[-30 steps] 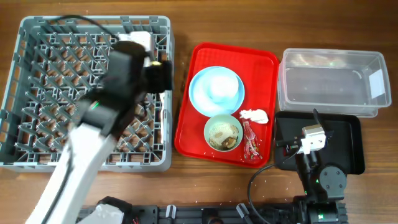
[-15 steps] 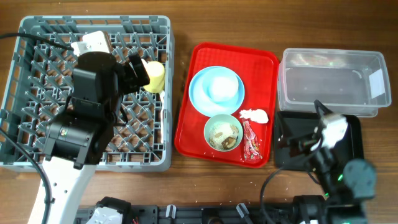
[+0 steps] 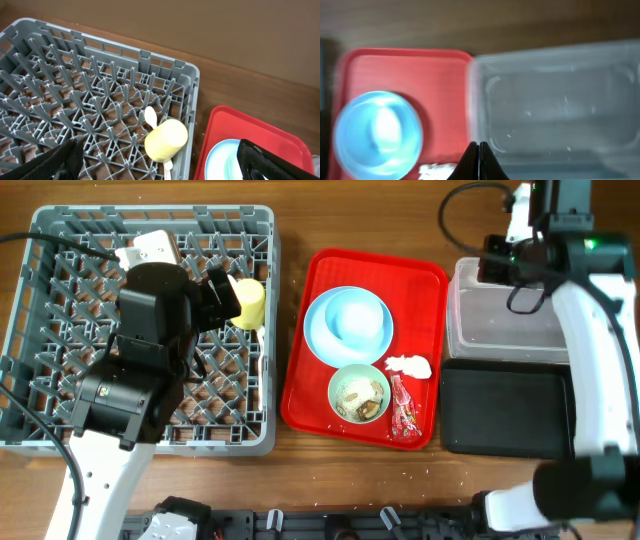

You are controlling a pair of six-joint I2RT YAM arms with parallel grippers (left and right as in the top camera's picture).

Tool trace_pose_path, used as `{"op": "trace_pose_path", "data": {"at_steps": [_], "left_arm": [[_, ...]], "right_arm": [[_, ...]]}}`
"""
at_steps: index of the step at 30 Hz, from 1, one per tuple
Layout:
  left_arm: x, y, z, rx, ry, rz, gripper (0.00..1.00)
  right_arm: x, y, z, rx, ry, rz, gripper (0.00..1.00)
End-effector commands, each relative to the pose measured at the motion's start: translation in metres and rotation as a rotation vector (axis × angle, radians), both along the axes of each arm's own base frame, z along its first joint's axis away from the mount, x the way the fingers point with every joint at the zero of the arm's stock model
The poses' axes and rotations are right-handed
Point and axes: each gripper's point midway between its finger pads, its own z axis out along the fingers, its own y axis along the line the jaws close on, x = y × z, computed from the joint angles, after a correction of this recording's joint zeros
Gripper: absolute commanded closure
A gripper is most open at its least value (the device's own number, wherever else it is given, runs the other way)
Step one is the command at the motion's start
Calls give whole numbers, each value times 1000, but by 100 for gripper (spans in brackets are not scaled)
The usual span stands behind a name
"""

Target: Sort waste into correct bins and load items into the dishwasher rack

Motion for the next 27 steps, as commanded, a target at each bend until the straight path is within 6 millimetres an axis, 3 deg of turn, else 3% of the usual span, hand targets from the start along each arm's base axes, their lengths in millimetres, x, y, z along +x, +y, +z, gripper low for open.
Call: {"op": "trace_pose_path", "data": {"at_steps": [1, 3, 4, 6, 11, 13, 16, 21, 27], "left_arm": [[0, 3, 1, -1, -6, 18, 0], [0, 3, 1, -1, -6, 18, 0], [0, 3, 1, -1, -6, 18, 0], [0, 3, 1, -1, -6, 18, 0], [0, 3, 1, -1, -6, 18, 0], [0, 3, 1, -1, -6, 18, 0], [0, 3, 1, -1, -6, 18, 0], [0, 3, 1, -1, -6, 18, 0], [0, 3, 1, -1, -6, 18, 0]], "right_arm": [[-5, -34, -65, 56, 208, -161, 96], [-12, -42, -107, 103, 330, -192, 96], [-14, -29, -129, 194, 382, -112, 96], [-16, -20, -149, 253, 439, -108, 96], [-19, -26, -190, 270, 413, -151, 96], [-18, -16, -205, 297, 374, -57, 96], [-19, -6, -212, 332, 357, -15, 96], [-16, 19, -204, 469, 335, 26, 96], [-20, 46, -210, 463, 349, 90, 96]]}}
